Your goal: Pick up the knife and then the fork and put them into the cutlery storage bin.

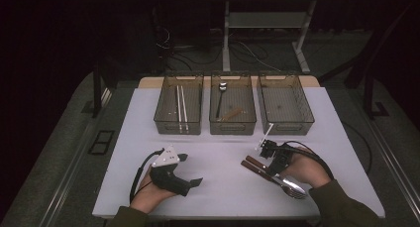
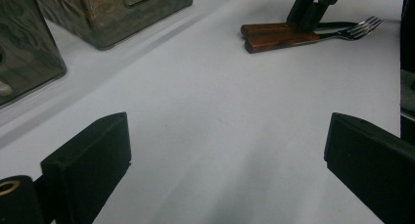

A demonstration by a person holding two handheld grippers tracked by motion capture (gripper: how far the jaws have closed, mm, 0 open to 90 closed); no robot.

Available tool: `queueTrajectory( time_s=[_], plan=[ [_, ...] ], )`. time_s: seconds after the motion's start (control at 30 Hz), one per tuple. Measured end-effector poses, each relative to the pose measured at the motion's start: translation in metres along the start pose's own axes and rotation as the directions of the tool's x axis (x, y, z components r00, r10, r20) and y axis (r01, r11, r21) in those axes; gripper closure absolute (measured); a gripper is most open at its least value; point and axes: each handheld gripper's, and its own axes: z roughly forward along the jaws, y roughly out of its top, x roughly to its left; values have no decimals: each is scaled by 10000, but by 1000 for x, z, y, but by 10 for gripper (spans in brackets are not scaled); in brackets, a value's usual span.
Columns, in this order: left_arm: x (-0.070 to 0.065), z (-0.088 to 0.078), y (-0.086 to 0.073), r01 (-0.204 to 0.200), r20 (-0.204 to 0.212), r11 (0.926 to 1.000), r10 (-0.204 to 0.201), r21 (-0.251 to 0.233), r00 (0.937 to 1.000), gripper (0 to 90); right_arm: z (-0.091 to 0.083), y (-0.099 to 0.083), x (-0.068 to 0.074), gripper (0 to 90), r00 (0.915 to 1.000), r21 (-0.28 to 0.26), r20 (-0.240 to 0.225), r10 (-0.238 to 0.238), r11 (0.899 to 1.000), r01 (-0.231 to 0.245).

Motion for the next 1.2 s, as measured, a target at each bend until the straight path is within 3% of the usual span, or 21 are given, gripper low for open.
queueTrajectory(
  time_s=[0.13,0.3,0.53,0.9,0.97,1.1,1.2],
  plan=[
    [0,0,0,-3,46,10000,3,10,10000,21,-5,-7,-7,770,9997,-632,-31,235,9977,-236],
    [-1,0,0,-53,60,10000,53,-9,10000,21,-15,-17,-17,770,9982,-1471,-184,572,9873,-592],
    [1,-1,-1,-63,14,10000,63,-15,10000,15,-20,-26,-27,769,9955,-2410,-484,820,9662,-913],
    [0,-1,-1,-135,116,9999,135,3,9998,10,-30,-40,-39,770,9907,-3594,-870,1048,9242,-1294],
    [1,-1,-1,-126,130,9999,126,-20,9998,10,-33,-42,-41,770,9902,-3850,-869,1094,9130,-1347],
    [1,0,-1,-160,127,9999,159,20,9998,10,-42,-50,-46,770,9904,-4712,-835,1103,8714,-1367],
    [1,0,-1,-173,151,9998,173,23,9997,10,-46,-54,-48,770,9887,-5103,-846,1237,8469,-1497]
  ],
)
